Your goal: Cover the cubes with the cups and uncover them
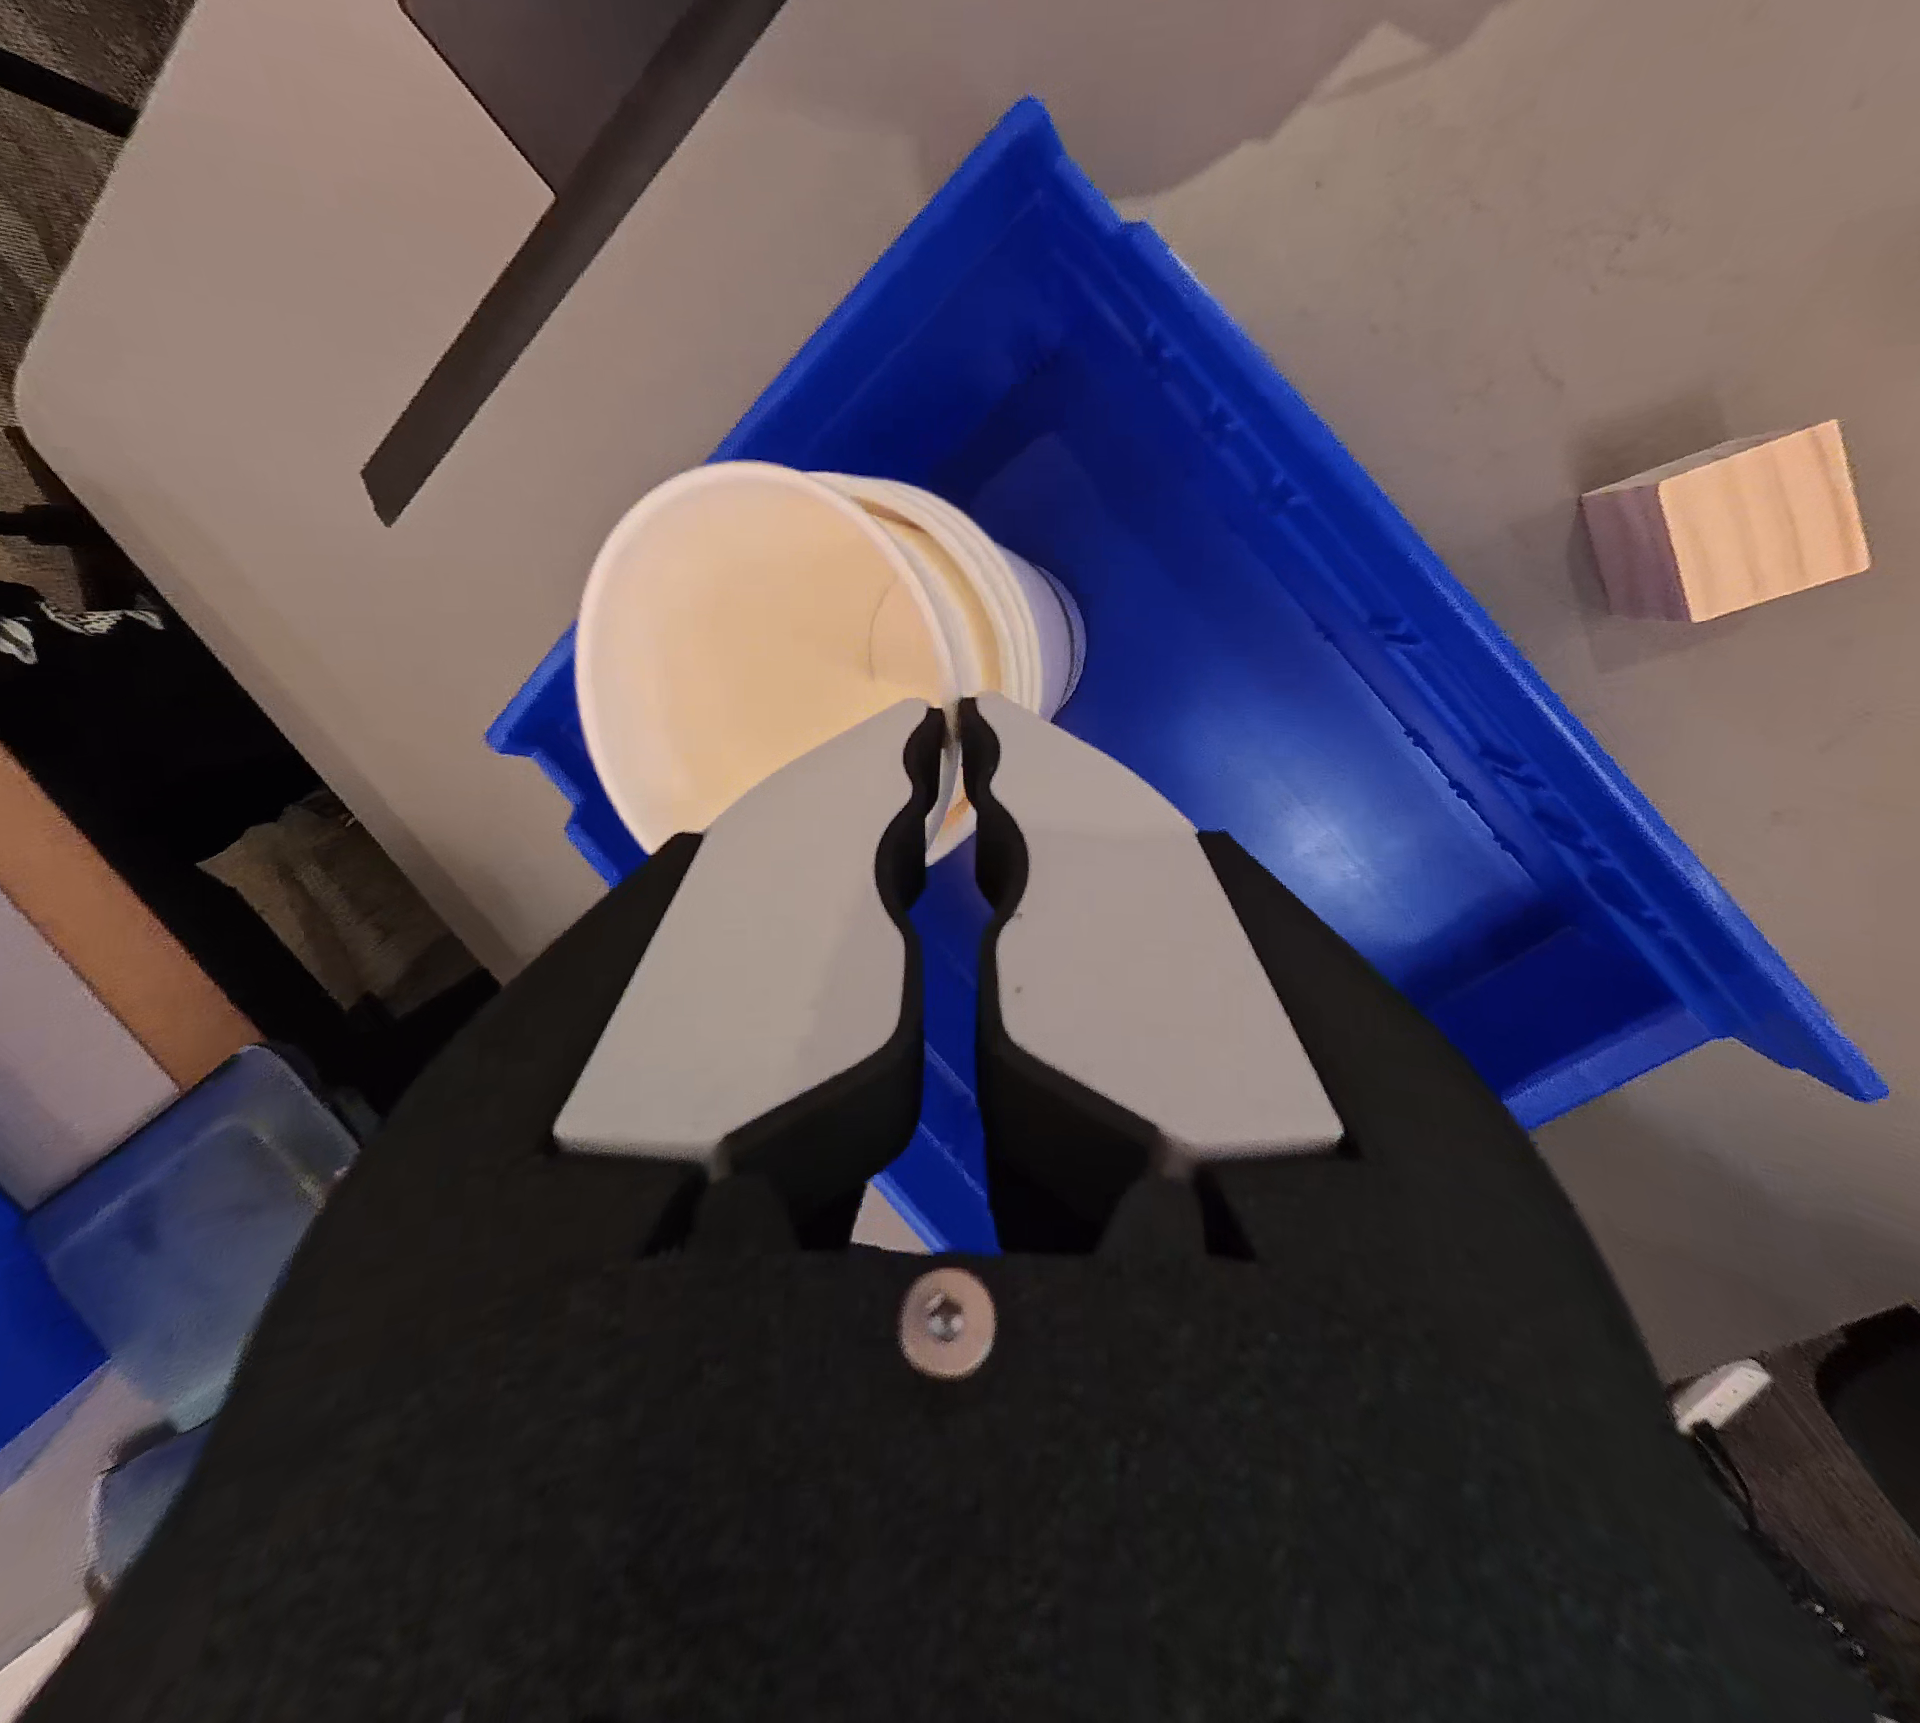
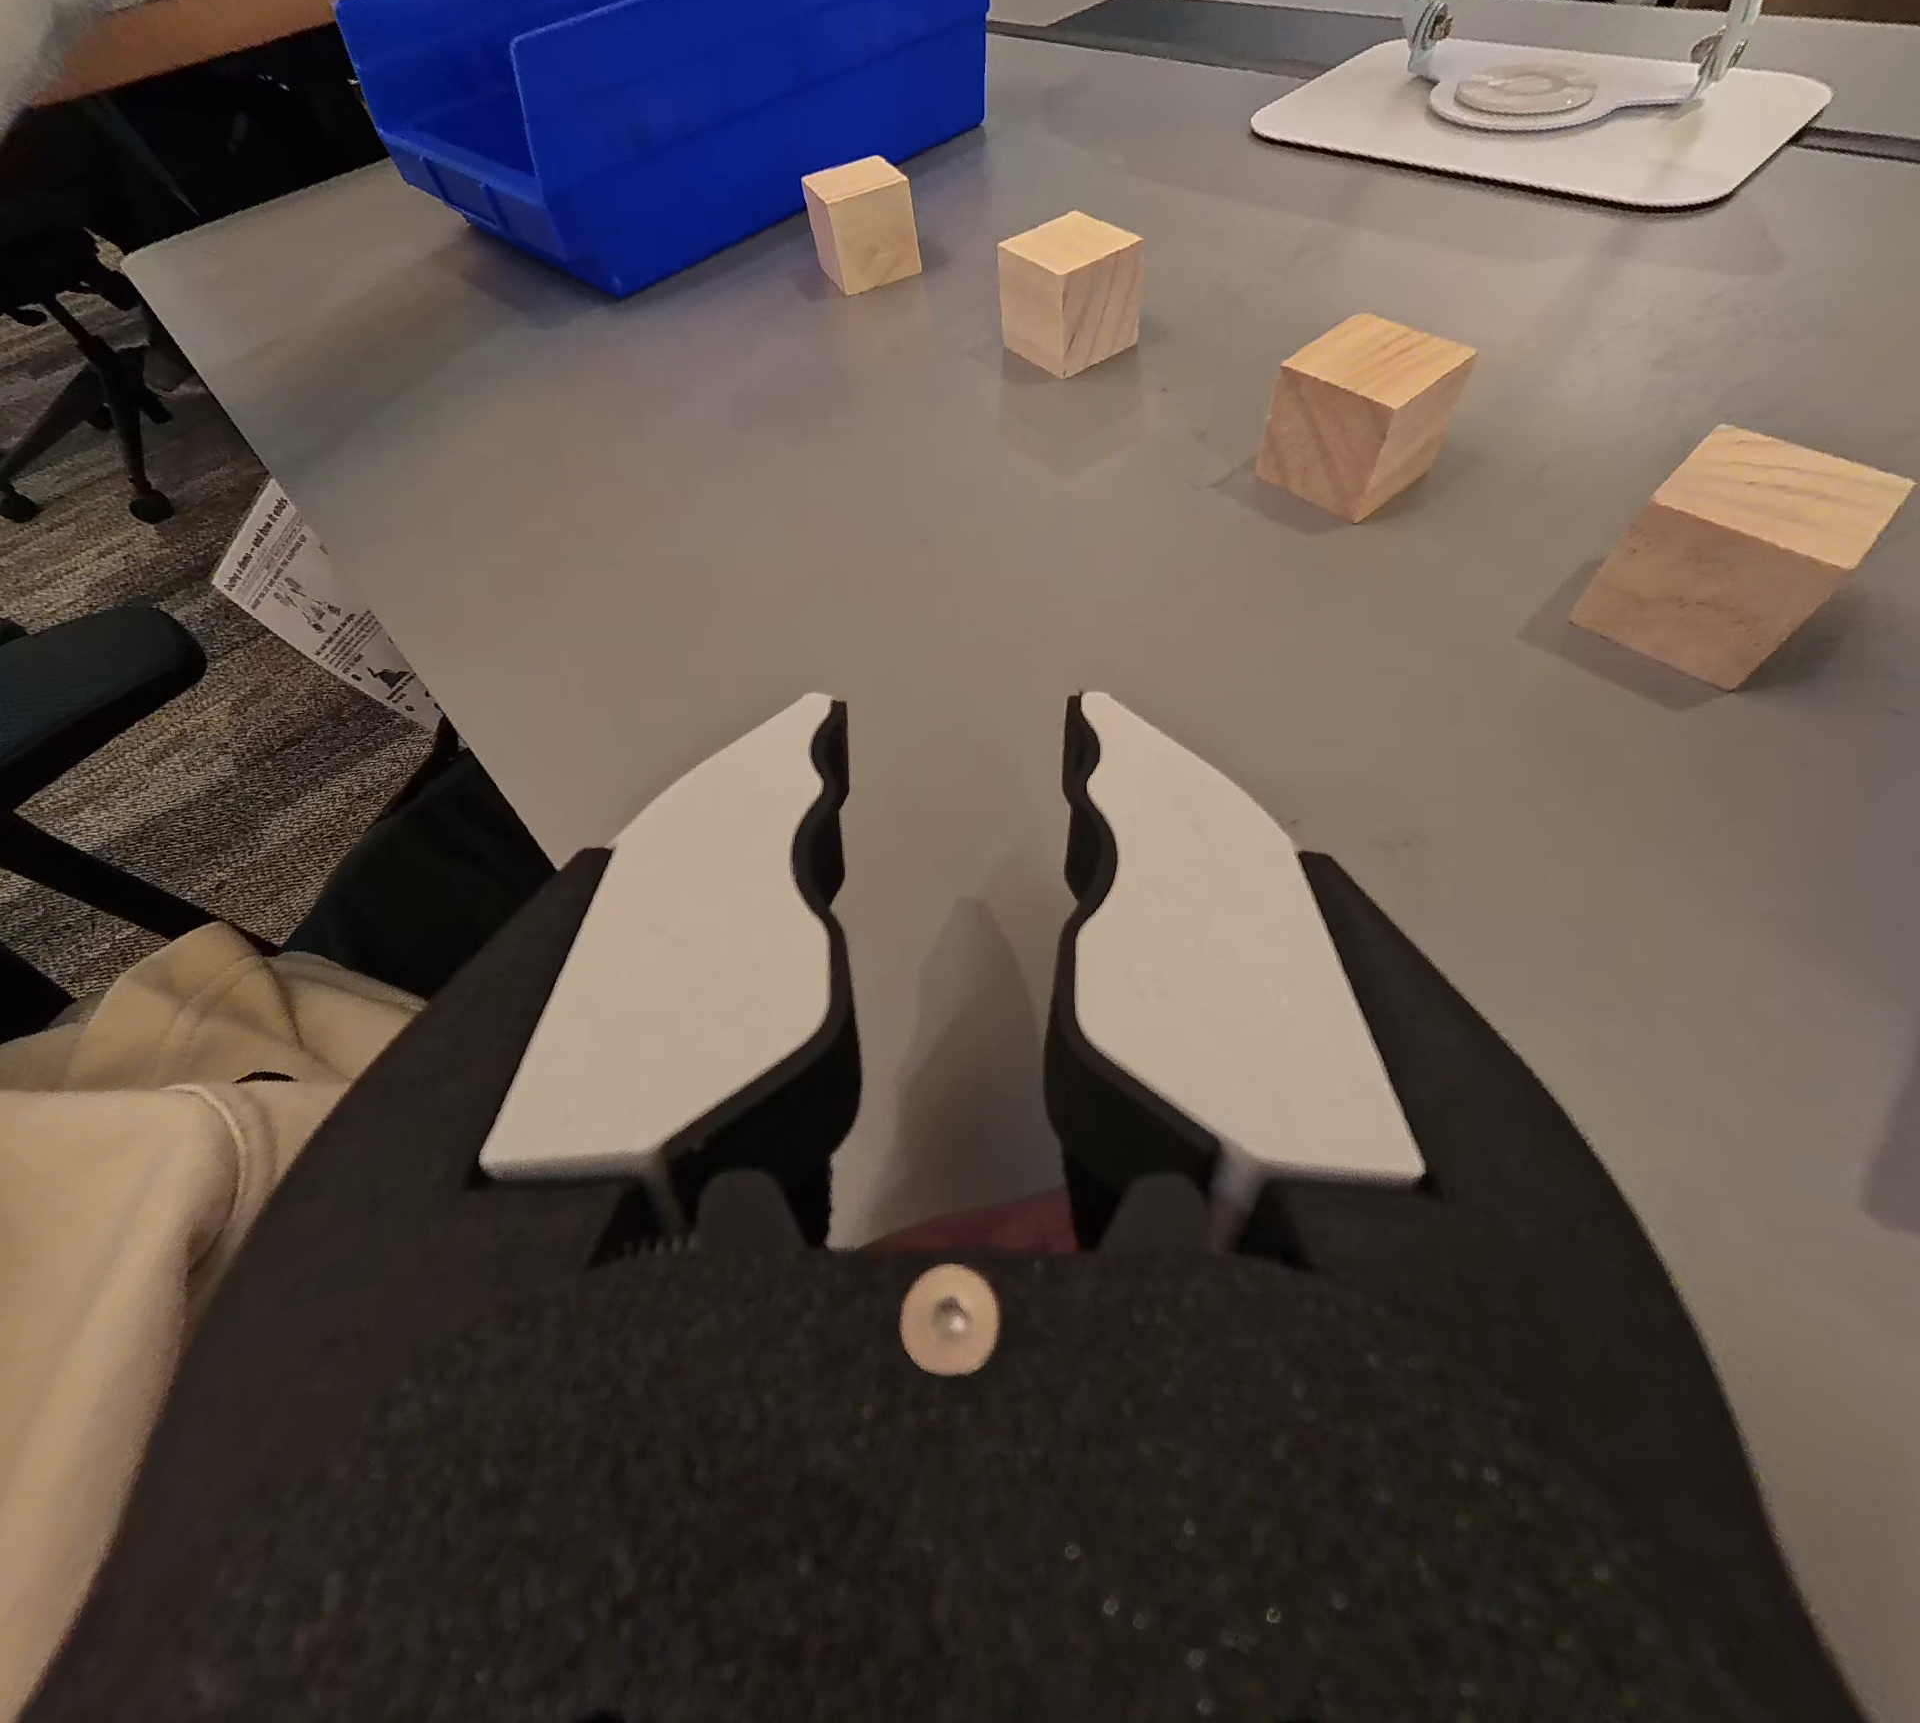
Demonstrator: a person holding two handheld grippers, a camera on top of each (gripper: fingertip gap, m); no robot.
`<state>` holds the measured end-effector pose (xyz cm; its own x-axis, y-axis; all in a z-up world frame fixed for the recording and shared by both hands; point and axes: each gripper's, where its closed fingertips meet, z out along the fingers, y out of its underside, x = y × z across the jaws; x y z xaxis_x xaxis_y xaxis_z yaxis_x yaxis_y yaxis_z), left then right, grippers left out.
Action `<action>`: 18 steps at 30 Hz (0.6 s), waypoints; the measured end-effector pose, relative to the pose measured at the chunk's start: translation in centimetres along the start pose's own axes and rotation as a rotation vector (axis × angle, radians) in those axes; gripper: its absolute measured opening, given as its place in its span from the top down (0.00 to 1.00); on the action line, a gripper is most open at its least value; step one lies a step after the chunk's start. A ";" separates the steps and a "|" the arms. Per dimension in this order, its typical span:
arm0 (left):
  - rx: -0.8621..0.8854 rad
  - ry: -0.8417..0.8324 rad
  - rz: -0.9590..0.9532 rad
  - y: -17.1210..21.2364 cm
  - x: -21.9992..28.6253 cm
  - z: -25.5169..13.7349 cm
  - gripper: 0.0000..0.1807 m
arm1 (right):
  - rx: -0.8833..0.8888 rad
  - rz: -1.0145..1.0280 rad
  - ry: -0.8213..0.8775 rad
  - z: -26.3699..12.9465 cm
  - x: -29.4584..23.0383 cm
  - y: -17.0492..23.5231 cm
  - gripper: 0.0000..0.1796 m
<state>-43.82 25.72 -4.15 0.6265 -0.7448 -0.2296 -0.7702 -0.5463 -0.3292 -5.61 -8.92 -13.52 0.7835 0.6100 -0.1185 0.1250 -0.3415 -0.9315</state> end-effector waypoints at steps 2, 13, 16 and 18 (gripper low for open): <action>0.005 -0.008 0.008 -0.4 -0.1 -0.8 0.98 | -0.001 0.004 -0.002 0.0 0.0 0.0 0.78; 0.129 -0.129 0.058 -3.2 -1.2 -9.4 0.98 | 0.001 0.007 -0.001 -0.1 0.0 0.0 0.78; 0.253 -0.141 0.092 -4.9 0.4 -12.9 0.98 | 0.005 0.018 -0.010 0.0 -0.1 0.0 0.78; 0.349 -0.129 0.134 -6.0 2.6 -14.9 0.98 | 0.012 0.035 -0.025 0.0 -0.2 0.0 0.78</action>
<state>-39.31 21.38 10.86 0.5504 -0.7340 -0.3977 -0.7731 -0.2683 -0.5747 -5.77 -8.99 -13.49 0.7720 0.6154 -0.1590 0.0908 -0.3544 -0.9307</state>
